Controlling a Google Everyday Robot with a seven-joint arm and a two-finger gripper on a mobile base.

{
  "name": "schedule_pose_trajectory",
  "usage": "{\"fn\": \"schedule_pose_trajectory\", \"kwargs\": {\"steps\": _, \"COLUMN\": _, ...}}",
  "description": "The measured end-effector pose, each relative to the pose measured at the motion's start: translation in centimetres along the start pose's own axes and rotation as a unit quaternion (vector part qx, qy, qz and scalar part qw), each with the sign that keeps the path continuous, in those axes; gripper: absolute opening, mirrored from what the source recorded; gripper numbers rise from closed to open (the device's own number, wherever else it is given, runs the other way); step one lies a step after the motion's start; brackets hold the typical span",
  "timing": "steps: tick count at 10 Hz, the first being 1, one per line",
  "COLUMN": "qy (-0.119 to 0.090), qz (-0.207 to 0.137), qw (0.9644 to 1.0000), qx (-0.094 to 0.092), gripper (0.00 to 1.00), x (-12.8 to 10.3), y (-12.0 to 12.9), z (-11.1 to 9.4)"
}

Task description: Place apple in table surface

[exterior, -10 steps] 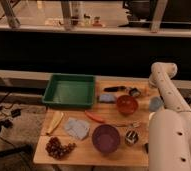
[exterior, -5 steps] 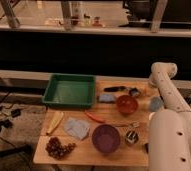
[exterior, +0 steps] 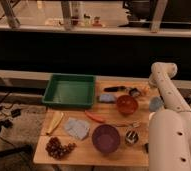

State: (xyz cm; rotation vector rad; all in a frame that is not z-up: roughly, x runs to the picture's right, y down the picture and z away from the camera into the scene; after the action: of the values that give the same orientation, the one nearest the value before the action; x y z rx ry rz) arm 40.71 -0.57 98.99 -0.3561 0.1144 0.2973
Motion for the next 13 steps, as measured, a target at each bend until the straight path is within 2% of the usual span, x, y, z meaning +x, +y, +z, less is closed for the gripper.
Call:
{"fn": "schedule_pose_trajectory", "kwargs": {"steps": 8, "qy": 0.0, "qz": 0.0, "qw": 1.0, "qx": 0.002, "gripper": 0.8, "x": 0.0, "y": -0.2, "z": -0.3}}
{"fn": "schedule_pose_trajectory", "kwargs": {"steps": 9, "qy": 0.003, "qz": 0.012, "qw": 0.9999, "qx": 0.009, "gripper": 0.8, "x": 0.0, "y": -0.8, "z": -1.4}}
{"fn": "schedule_pose_trajectory", "kwargs": {"steps": 11, "qy": 0.01, "qz": 0.028, "qw": 0.9995, "qx": 0.01, "gripper": 0.8, "x": 0.5, "y": -1.5, "z": -2.8}}
{"fn": "schedule_pose_trajectory", "kwargs": {"steps": 13, "qy": 0.015, "qz": 0.038, "qw": 0.9991, "qx": 0.009, "gripper": 0.8, "x": 0.9, "y": -1.7, "z": -2.9}}
